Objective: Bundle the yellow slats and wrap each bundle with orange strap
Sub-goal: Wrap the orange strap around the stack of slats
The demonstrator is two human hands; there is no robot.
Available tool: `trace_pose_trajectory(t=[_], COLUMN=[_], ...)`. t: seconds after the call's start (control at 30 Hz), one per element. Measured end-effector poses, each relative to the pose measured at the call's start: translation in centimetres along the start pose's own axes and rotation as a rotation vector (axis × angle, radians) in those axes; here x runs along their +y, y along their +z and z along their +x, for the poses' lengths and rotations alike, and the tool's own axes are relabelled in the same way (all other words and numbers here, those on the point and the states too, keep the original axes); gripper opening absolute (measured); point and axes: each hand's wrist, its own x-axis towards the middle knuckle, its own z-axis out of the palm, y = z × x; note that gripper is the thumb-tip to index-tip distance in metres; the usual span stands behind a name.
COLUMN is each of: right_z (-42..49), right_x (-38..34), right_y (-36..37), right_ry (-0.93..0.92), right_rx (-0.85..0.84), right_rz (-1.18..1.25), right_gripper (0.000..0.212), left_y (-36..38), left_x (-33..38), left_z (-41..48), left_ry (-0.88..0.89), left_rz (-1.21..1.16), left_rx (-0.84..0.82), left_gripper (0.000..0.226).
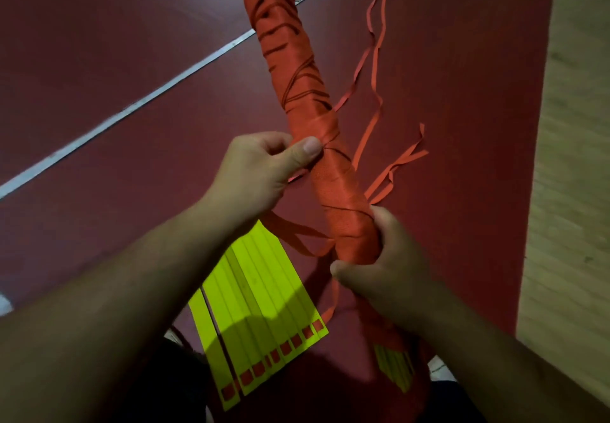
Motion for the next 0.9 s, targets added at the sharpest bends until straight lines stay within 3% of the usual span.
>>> trace_pose_trajectory(t=[0.2,0.33,0.43,0.53,0.63,0.73,0.8,0.9], right_z=[-0.1,-0.3,-0.5,-0.1,0.7,1.1,0.9,0.7], right_x=[-0.1,0.4,0.7,1.0,0.8,0.9,1.1,1.1], right_y=[-0.8,-0.8,-1.1,-1.5,-1.8,-0.9,0.0,0.7], right_ry=[-0.016,0.039,0.087,0.153,0.148,0.030,-0.012,-0.025], right_rx=[-0.108,-0.405,-0.598,-0.625,-0.530,-0.133,0.073,0.129], right_rz=[0.306,0.618,0.713,0.697,0.559,0.094,-0.126,-0.318], right_gripper=[0.043,0.045,0.050,0.064,0.055,0.039,0.056,0.081], left_y=[-1.0,-0.5,0.1,0.8,1.1,1.4,1.7,2.0], left_x=[-0.9,-1.6,-1.5,-1.6,-1.3,-1.3,-1.6,-1.7], left_z=[0.7,0.2,-0.8,-0.9,-0.9,-0.7,-0.8,-0.9], left_ry=[0.000,-0.076,-0.129,-0.144,-0.148,-0.100,-0.120,-0.215], left_rz=[-0.091,-0.135,-0.280,-0.357,-0.328,-0.161,-0.024,0.020], left_rx=[-0.102,-0.244,-0.326,-0.266,-0.143,0.058,0.189,0.260], left_gripper=[0.025,0.069,0.061,0.058,0.087,0.071,0.070,0.068])
